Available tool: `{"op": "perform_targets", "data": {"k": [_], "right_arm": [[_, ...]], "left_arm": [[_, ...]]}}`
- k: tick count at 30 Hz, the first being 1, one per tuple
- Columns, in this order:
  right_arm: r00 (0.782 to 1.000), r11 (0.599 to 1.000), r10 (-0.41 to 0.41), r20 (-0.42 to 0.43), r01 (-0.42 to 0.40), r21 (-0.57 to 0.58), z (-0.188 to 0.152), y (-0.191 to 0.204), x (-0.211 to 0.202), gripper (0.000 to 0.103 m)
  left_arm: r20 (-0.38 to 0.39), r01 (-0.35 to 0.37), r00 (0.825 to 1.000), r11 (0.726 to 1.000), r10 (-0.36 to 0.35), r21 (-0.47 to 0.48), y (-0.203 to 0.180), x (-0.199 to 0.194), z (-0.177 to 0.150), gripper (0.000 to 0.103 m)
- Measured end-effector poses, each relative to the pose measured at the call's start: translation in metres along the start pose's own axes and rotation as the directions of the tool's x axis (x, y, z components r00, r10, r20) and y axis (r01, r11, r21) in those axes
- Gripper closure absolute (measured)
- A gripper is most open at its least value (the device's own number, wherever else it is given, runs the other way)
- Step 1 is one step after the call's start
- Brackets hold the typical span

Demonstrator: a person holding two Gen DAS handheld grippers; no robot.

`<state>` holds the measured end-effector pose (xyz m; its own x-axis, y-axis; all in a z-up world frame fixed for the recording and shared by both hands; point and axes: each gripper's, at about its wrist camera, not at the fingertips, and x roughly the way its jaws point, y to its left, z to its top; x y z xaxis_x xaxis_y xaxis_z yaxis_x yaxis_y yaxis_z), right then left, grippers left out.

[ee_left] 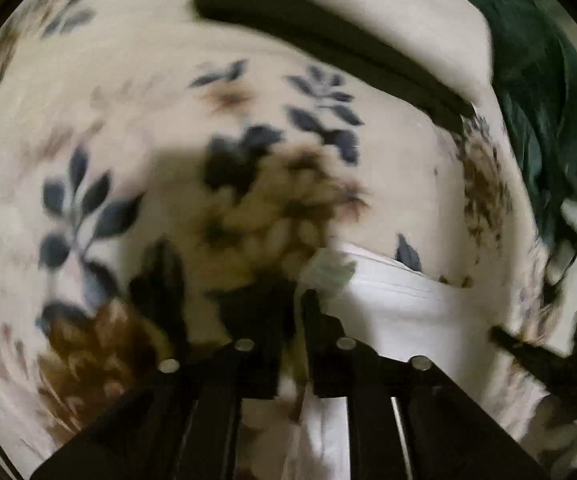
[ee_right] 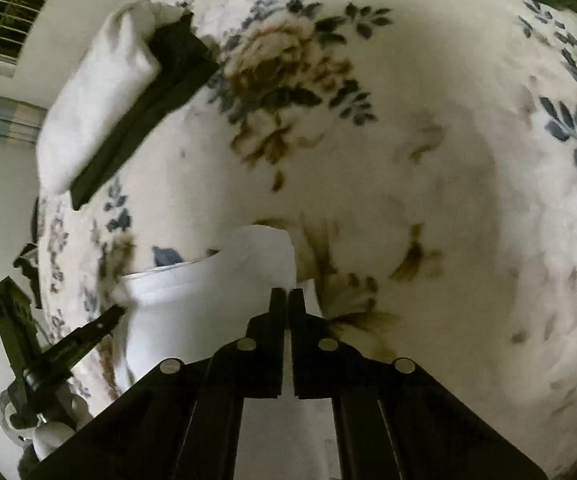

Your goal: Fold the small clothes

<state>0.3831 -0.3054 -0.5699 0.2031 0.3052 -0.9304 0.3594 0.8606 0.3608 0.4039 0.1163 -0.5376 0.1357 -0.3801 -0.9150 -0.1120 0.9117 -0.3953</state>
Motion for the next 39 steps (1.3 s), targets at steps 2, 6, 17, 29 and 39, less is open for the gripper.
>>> {"op": "perform_targets", "data": {"k": [2,6,17,29,39], "right_arm": [[1.0,1.0,0.009,-0.023,-0.009,0.016,0.001,-0.001,0.0,0.099],[0.997,0.998,0.063,-0.035,-0.062,0.03,-0.005,0.0,-0.005,0.086],[0.993,0.997,0.047,-0.106,-0.041,0.058,-0.056,-0.021,-0.017,0.07],[0.976,0.992,0.057,-0.208,-0.032,0.122,-0.117,-0.04,-0.005,0.063],[0.95,0.922,0.249,-0.19,-0.172,0.347,-0.154,-0.064,-0.026,0.053]], "left_arm": [[-0.009,0.063,0.998,0.998,-0.063,-0.008,0.0,-0.013,-0.009,0.074],[-0.022,0.037,0.999,0.984,-0.033,0.174,-0.032,-0.022,-0.036,0.045],[-0.024,-0.034,0.999,0.999,0.033,-0.025,0.053,-0.062,-0.09,0.045],[-0.172,-0.19,0.962,0.971,0.214,0.145,0.065,-0.036,-0.133,0.038],[-0.124,0.274,0.919,0.833,-0.374,-0.48,0.07,-0.017,-0.175,0.04]]}}
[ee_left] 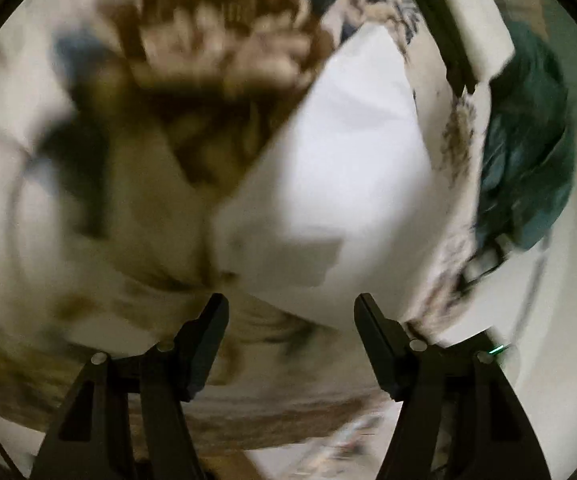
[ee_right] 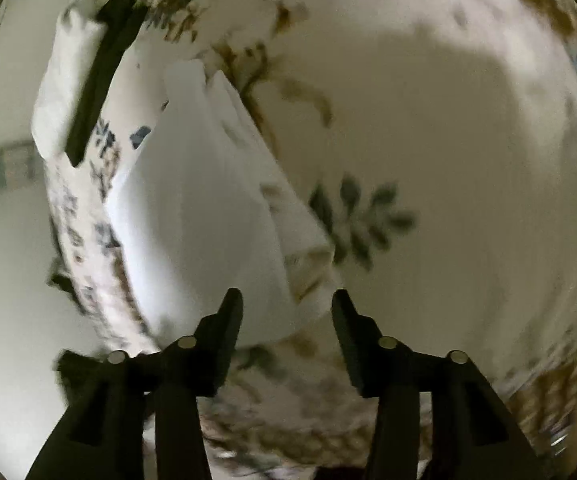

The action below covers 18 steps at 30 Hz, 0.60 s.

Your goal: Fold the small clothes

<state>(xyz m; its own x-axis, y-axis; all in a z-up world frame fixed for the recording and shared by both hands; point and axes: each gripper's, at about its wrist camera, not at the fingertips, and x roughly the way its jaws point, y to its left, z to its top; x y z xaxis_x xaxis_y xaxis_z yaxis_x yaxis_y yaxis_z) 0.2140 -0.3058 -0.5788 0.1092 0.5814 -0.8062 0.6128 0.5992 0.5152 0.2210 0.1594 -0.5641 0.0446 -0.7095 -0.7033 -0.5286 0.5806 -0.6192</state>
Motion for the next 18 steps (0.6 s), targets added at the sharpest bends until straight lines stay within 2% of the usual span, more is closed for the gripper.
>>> {"op": "perform_targets", "data": {"k": [2,4,5,6,7,8,9,11,12,13,15,16,17,18], "right_arm": [[0.995,0.996,0.065,-0.069,-0.061,0.067,-0.007,-0.009,0.022,0.052],[0.979,0.975,0.167,-0.115,-0.147,0.166,-0.009,-0.017,0.05,0.052],[0.971,0.959,0.216,-0.106,-0.19,0.209,-0.009,-0.02,0.061,0.052],[0.964,0.945,0.25,-0.09,-0.223,0.24,-0.01,-0.02,0.068,0.052],[0.958,0.922,0.286,-0.024,-0.268,0.28,-0.01,-0.022,0.07,0.063],[0.958,0.917,0.286,0.003,-0.274,0.29,-0.01,-0.022,0.069,0.089],[0.955,0.911,0.294,0.024,-0.288,0.294,-0.01,-0.02,0.067,0.09],[0.959,0.925,0.277,0.063,-0.284,0.254,-0.013,-0.008,0.053,0.092],[0.963,0.935,0.259,0.071,-0.268,0.232,-0.014,-0.003,0.049,0.092],[0.969,0.95,0.232,0.08,-0.243,0.196,-0.014,0.003,0.043,0.092],[0.977,0.964,0.199,0.079,-0.209,0.165,-0.014,0.003,0.035,0.093],[0.979,0.968,0.191,0.066,-0.199,0.155,-0.014,0.002,0.035,0.093],[0.987,0.979,0.157,0.03,-0.159,0.125,-0.013,0.003,0.037,0.092],[0.994,0.989,0.111,0.004,-0.111,0.097,-0.011,0.005,0.039,0.091]], "left_arm": [[-0.014,0.078,0.997,0.991,-0.08,-0.112,0.005,0.021,0.004,0.04],[0.013,0.175,0.984,0.957,-0.177,-0.231,0.02,0.035,0.008,0.04],[0.036,0.19,0.982,0.948,-0.187,-0.254,0.023,0.038,0.006,0.043],[0.079,0.212,0.977,0.938,-0.198,-0.274,0.027,0.038,0.006,0.057],[0.119,0.237,0.97,0.931,-0.212,-0.276,0.028,0.033,0.007,0.069],[0.127,0.235,0.97,0.934,-0.208,-0.269,0.028,0.029,0.007,0.084],[0.133,0.235,0.969,0.943,-0.208,-0.237,0.024,0.022,0.009,0.088],[0.147,0.183,0.976,0.972,-0.162,-0.146,0.013,0.001,0.011,0.088],[0.154,0.124,0.981,0.991,-0.114,-0.053,0.003,-0.013,0.015,0.088],[0.182,0.053,0.982,0.998,-0.056,0.024,-0.006,-0.025,0.02,0.088],[0.255,-0.091,0.966,0.985,0.052,0.146,-0.011,-0.054,0.032,0.088],[0.283,-0.151,0.954,0.975,0.101,0.161,-0.009,-0.061,0.036,0.088],[0.288,-0.18,0.949,0.972,0.13,0.153,-0.004,-0.064,0.039,0.087],[0.262,-0.156,0.958,0.98,0.119,0.125,0.004,-0.065,0.044,0.086]]}}
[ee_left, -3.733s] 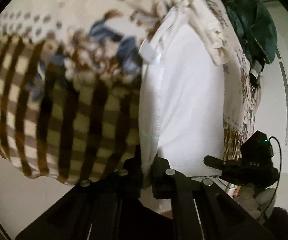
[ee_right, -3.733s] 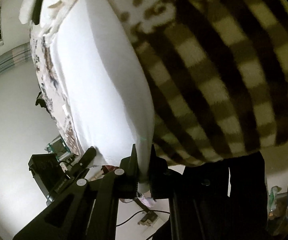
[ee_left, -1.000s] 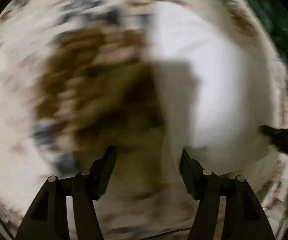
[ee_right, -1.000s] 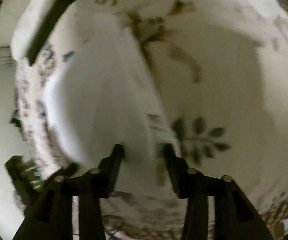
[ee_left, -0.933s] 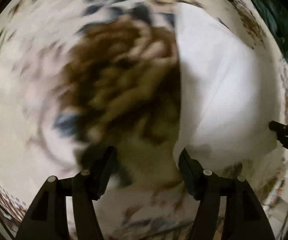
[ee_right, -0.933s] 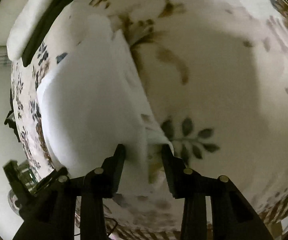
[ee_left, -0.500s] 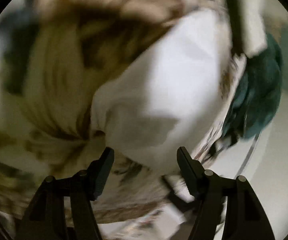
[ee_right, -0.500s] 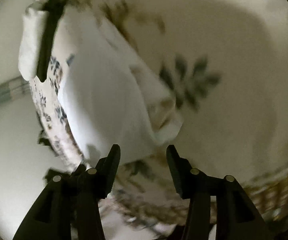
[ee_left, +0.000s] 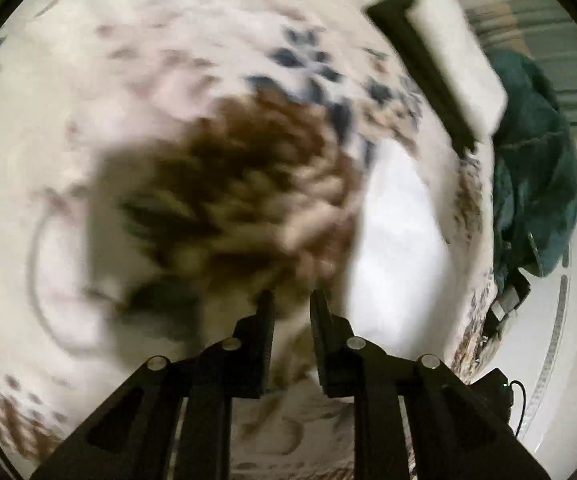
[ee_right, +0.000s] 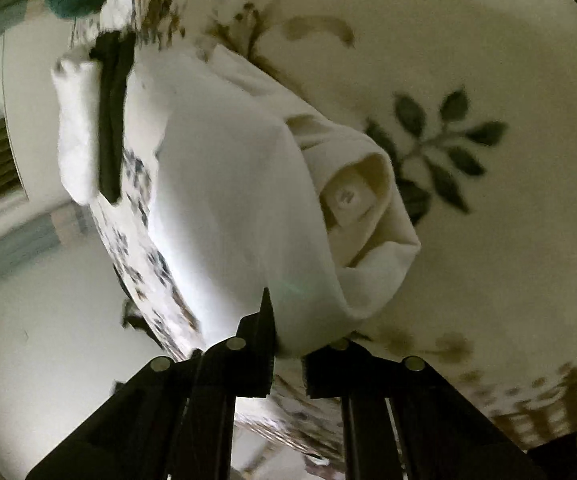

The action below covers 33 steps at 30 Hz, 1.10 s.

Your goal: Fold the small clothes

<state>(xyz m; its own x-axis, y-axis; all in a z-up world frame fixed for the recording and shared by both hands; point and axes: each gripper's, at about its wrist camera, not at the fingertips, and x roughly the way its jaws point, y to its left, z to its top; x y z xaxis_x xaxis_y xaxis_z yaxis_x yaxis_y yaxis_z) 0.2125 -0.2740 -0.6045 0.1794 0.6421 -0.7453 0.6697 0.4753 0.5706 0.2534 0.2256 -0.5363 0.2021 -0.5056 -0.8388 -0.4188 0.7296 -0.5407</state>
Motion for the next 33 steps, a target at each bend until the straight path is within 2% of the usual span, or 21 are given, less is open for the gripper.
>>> {"op": "perform_targets", "data": {"k": [1,2,3,4,6,9,11,12,13,14,15,16,17,20,23,24,25,26,27,29,33], "right_arm": [[0.999,0.999,-0.041,-0.011,0.04,-0.025,0.002,-0.001,-0.004,0.08],[0.996,0.994,-0.092,-0.016,0.091,-0.055,0.002,-0.001,-0.007,0.058],[0.987,0.982,-0.16,0.008,0.16,-0.098,0.001,0.001,-0.017,0.05],[0.982,0.975,-0.183,0.039,0.186,-0.121,0.001,0.003,-0.026,0.048],[0.966,0.955,-0.228,0.126,0.247,-0.167,0.002,0.01,-0.051,0.048],[0.964,0.955,-0.194,0.18,0.228,-0.189,0.016,0.023,-0.069,0.048],[0.971,0.956,-0.174,0.165,0.207,-0.207,0.032,0.036,-0.064,0.048],[0.973,0.954,-0.164,0.162,0.198,-0.227,0.041,0.044,-0.057,0.048],[0.973,0.95,-0.165,0.161,0.201,-0.238,0.048,0.046,-0.051,0.048],[0.974,0.95,-0.159,0.159,0.195,-0.245,0.055,0.046,-0.049,0.048],[0.978,0.952,-0.134,0.158,0.172,-0.255,0.064,0.052,-0.038,0.051],[0.975,0.95,-0.122,0.183,0.168,-0.262,0.069,0.056,-0.037,0.086],[0.966,0.946,-0.138,0.218,0.194,-0.258,0.07,0.06,-0.038,0.101],[0.931,0.938,-0.152,0.333,0.242,-0.249,0.062,0.072,-0.057,0.101],[0.938,0.94,-0.177,0.297,0.251,-0.232,0.067,0.065,-0.054,0.101],[0.942,0.941,-0.188,0.279,0.254,-0.224,0.067,0.063,-0.05,0.101],[0.947,0.943,-0.188,0.261,0.248,-0.22,0.069,0.06,-0.05,0.098],[0.953,0.947,-0.183,0.242,0.237,-0.218,0.071,0.061,-0.047,0.09],[0.958,0.952,-0.164,0.236,0.216,-0.216,0.074,0.061,-0.049,0.084],[0.961,0.962,-0.11,0.255,0.167,-0.218,0.083,0.064,-0.055,0.052],[0.97,0.969,-0.083,0.228,0.132,-0.207,0.114,0.077,-0.04,0.051]], "left_arm": [[-0.024,0.022,0.999,0.999,-0.023,-0.033,0.006,0.002,0.002,0.082],[-0.051,0.035,0.998,0.997,-0.038,-0.062,0.012,0.008,0.002,0.069],[-0.069,0.048,0.996,0.996,-0.053,-0.075,0.016,0.011,-0.002,0.054],[-0.079,0.066,0.994,0.995,-0.072,-0.078,0.015,0.016,-0.006,0.048],[-0.09,0.082,0.992,0.995,-0.086,-0.051,-0.008,0.032,-0.024,0.045],[-0.098,0.066,0.993,0.997,-0.062,0.041,-0.044,0.039,-0.037,0.045],[-0.078,0.052,0.996,0.994,-0.045,0.094,-0.056,0.039,-0.044,0.05],[-0.059,0.048,0.997,0.992,-0.041,0.119,-0.061,0.038,-0.045,0.077],[-0.055,0.046,0.998,0.987,-0.038,0.155,-0.068,0.039,-0.046,0.093],[-0.062,0.043,0.998,0.983,-0.033,0.177,-0.074,0.042,-0.045,0.095],[-0.063,0.043,0.998,0.98,-0.031,0.194,-0.078,0.043,-0.043,0.095],[-0.061,0.047,0.998,0.978,-0.035,0.205,-0.082,0.041,-0.041,0.095],[-0.064,0.045,0.997,0.976,-0.033,0.211,-0.081,0.04,-0.04,0.094],[-0.056,0.047,0.998,0.981,-0.037,0.189,-0.073,0.034,-0.03,0.089],[-0.07,0.062,0.996,0.99,-0.054,0.127,-0.061,0.032,-0.022,0.076],[-0.066,0.06,0.996,0.992,-0.053,0.112,-0.057,0.03,-0.02,0.065],[-0.068,0.056,0.996,0.994,-0.05,0.098,-0.056,0.028,-0.016,0.059],[-0.063,0.064,0.996,0.994,-0.058,0.089,-0.056,0.026,-0.012,0.054],[-0.045,0.079,0.996,0.994,-0.076,0.079,-0.057,0.024,-0.005,0.054],[-0.031,0.108,0.994,0.991,-0.106,0.08,-0.065,0.03,0.013,0.052],[-0.078,0.112,0.992,0.98,-0.1,0.165,-0.101,0.073,0.049,0.054]]}}
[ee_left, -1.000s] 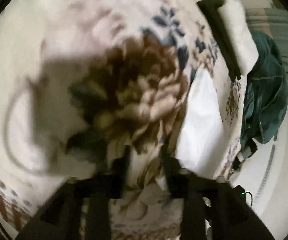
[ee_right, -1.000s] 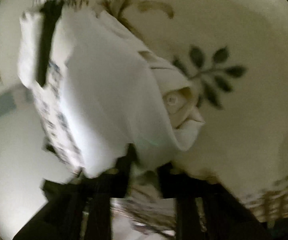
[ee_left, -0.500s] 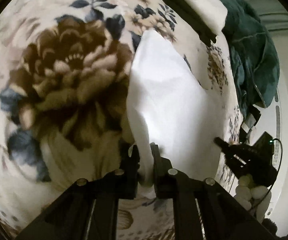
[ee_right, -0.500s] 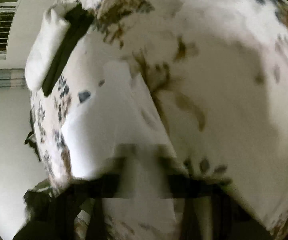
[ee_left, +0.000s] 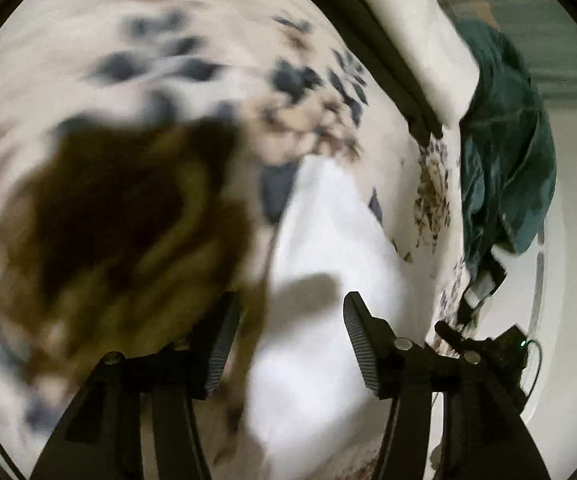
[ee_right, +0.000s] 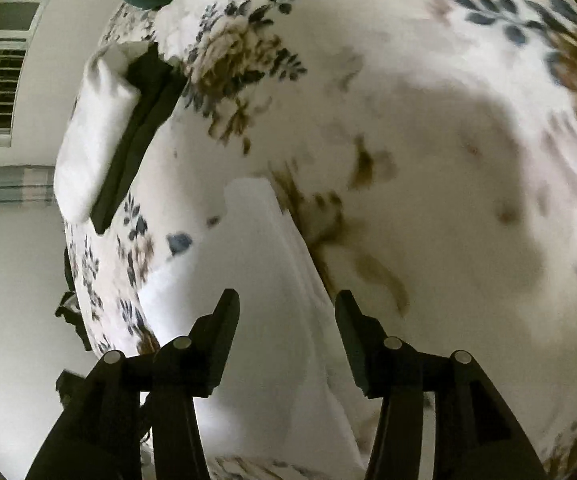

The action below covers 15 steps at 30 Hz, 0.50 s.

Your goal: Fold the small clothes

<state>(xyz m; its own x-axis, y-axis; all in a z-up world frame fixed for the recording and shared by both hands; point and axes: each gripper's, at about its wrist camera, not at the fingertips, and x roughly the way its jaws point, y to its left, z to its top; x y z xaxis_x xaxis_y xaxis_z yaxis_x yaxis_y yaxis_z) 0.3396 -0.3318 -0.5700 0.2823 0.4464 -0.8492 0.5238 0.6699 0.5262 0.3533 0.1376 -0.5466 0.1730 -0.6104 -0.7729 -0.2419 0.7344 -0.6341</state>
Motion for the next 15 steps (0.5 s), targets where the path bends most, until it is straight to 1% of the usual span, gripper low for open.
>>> {"op": "perform_targets", "data": {"k": [1,2,3,5,6,7,8,9,11,12,13,14,15], "right_arm": [[1.0,1.0,-0.003,-0.001,0.003,-0.005,0.006,0.003,0.006,0.055],[1.0,1.0,-0.003,0.008,0.003,-0.016,0.009,0.007,0.009,0.086],[0.999,0.999,-0.025,0.025,0.026,-0.035,0.011,0.012,0.008,0.102],[0.995,0.997,-0.038,0.091,0.044,-0.064,0.012,0.021,-0.005,0.101],[0.99,0.995,-0.063,0.128,0.072,-0.073,0.013,0.024,-0.013,0.101],[0.985,0.993,-0.078,0.155,0.09,-0.074,0.015,0.025,-0.016,0.101],[0.982,0.992,-0.091,0.162,0.104,-0.071,0.018,0.024,-0.016,0.101],[0.983,0.991,-0.106,0.152,0.117,-0.065,0.021,0.023,-0.012,0.101],[0.99,0.991,-0.124,0.073,0.128,-0.049,0.027,0.018,-0.001,0.1],[0.993,0.992,-0.117,0.034,0.118,-0.037,0.028,0.014,0.001,0.099],[0.995,0.995,-0.097,0.001,0.097,-0.019,0.025,0.009,-0.003,0.094],[0.997,0.997,-0.082,-0.01,0.082,-0.011,0.02,0.005,-0.01,0.081],[0.998,0.998,-0.061,-0.015,0.06,-0.011,0.012,0.001,-0.02,0.074]], "left_arm": [[0.015,-0.001,1.0,0.999,0.0,0.045,-0.012,0.006,0.009,0.057],[0.03,0.003,1.0,0.997,-0.005,0.081,-0.02,0.007,0.013,0.095],[0.042,-0.007,0.999,0.991,0.001,0.131,-0.033,0.007,0.019,0.102],[0.067,-0.003,0.998,0.98,-0.011,0.199,-0.051,0.003,0.026,0.102],[0.083,-0.013,0.996,0.974,-0.007,0.227,-0.059,0.001,0.031,0.102],[0.086,-0.017,0.996,0.971,-0.004,0.237,-0.062,0.002,0.036,0.102],[0.079,-0.014,0.997,0.972,-0.005,0.235,-0.063,0.006,0.043,0.102],[0.055,-0.015,0.998,0.974,0.003,0.224,-0.061,0.012,0.049,0.101],[-0.02,-0.002,1.0,0.984,0.006,0.177,-0.052,0.02,0.056,0.099],[-0.033,0.008,0.999,0.987,-0.003,0.16,-0.048,0.018,0.055,0.093],[-0.034,0.011,0.999,0.989,-0.006,0.149,-0.042,0.011,0.05,0.088],[-0.036,0.021,0.999,0.989,-0.016,0.144,-0.037,0.002,0.043,0.078],[-0.039,0.033,0.999,0.99,-0.028,0.137,-0.032,-0.005,0.035,0.067]]}}
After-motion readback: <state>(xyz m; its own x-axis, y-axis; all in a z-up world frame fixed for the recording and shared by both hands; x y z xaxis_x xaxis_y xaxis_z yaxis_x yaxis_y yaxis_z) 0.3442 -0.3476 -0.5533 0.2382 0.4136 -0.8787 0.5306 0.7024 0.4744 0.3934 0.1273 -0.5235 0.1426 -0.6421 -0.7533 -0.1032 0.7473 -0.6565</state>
